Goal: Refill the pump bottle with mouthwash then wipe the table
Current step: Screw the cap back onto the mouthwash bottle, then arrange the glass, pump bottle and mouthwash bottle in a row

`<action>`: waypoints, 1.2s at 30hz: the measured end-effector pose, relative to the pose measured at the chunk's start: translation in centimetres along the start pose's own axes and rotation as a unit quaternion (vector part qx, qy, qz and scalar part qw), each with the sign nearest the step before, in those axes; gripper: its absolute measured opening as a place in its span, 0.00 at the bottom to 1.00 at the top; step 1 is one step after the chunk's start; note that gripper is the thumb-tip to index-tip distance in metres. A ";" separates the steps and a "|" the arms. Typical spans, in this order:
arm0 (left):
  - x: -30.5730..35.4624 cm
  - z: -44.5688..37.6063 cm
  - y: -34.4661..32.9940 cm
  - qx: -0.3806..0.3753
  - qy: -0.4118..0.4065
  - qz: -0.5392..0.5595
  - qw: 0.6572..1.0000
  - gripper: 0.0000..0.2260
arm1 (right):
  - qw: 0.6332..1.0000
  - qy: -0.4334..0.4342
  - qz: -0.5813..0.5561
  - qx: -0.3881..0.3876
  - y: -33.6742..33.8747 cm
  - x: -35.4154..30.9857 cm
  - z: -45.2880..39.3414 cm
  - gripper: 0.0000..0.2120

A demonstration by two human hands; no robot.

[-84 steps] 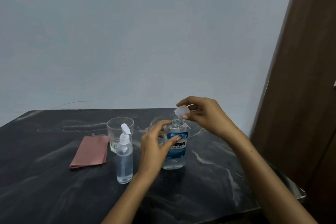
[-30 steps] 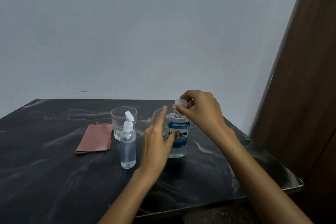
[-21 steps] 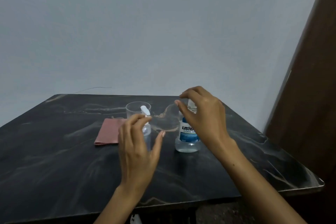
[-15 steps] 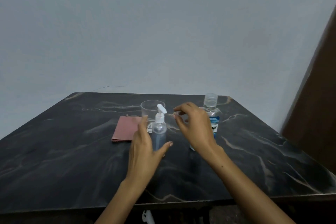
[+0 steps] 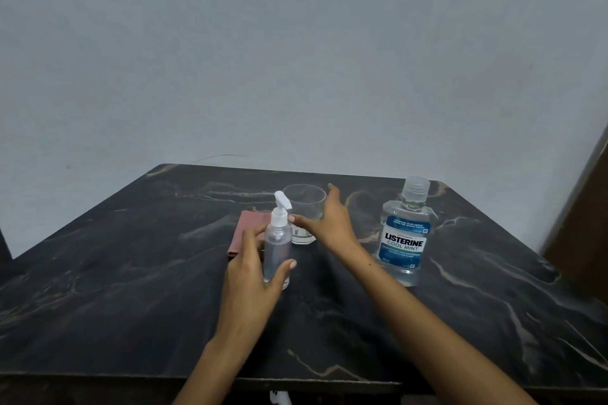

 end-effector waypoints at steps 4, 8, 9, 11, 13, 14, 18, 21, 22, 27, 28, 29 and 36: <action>-0.1 0.1 -0.1 0.002 0.002 -0.001 1.000 0.28 | 1.000 -0.004 0.004 0.023 -0.4 -0.1 -0.7 0.48; -0.3 0.1 -0.1 0.003 0.001 -0.002 1.000 0.26 | 0.999 0.020 0.031 0.025 -0.1 -0.1 -0.2 0.46; -0.3 0.1 -0.1 0.003 0.000 -0.001 1.000 0.26 | 0.999 0.026 0.036 0.027 0.2 -0.1 0.1 0.45; -0.2 0.1 -0.1 0.004 -0.003 0.002 1.000 0.26 | 0.998 0.036 0.045 0.031 1.0 0.0 1.0 0.44; -0.2 0.2 -0.1 0.005 -0.001 0.007 1.000 0.26 | 0.998 0.040 0.050 0.028 1.9 0.3 2.1 0.42; -0.2 0.2 -0.1 0.007 0.001 0.008 1.000 0.26 | 0.998 0.042 0.048 0.025 2.4 0.5 2.7 0.42; -0.2 0.2 0.1 0.012 0.001 0.012 1.000 0.27 | 0.999 0.039 0.026 0.008 4.3 0.8 5.5 0.43; 0.1 0.1 0.3 0.017 0.004 0.027 0.999 0.27 | 1.000 0.027 0.001 -0.008 5.3 0.7 6.5 0.42; 0.3 0.0 0.4 0.020 0.007 0.035 0.999 0.26 | 1.000 0.024 -0.005 -0.014 5.5 0.6 6.8 0.42; 0.8 0.2 1.6 0.006 0.073 0.085 0.994 0.25 | 0.991 0.106 0.048 0.062 7.7 -1.2 8.7 0.39; 1.1 0.2 1.8 -0.012 0.079 0.099 0.992 0.25 | 0.985 0.141 0.047 0.090 8.4 -1.9 9.1 0.35; 1.6 0.3 1.9 -0.035 0.080 0.117 0.989 0.25 | 0.980 0.172 0.034 0.097 8.8 -2.7 9.3 0.31; 4.7 1.2 0.2 -0.204 0.117 0.300 0.925 0.21 | 0.966 0.158 -0.177 -0.101 8.5 -4.3 9.5 0.21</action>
Point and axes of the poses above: each hand's wrist, its own z-axis away from the middle knuckle, its own y-axis out of the back of the hand, x = y × z, the point moved 6 cm from there along -z, towards the middle knuckle, and after that the axes turned 13 degrees about x, right-handed, at the moved point
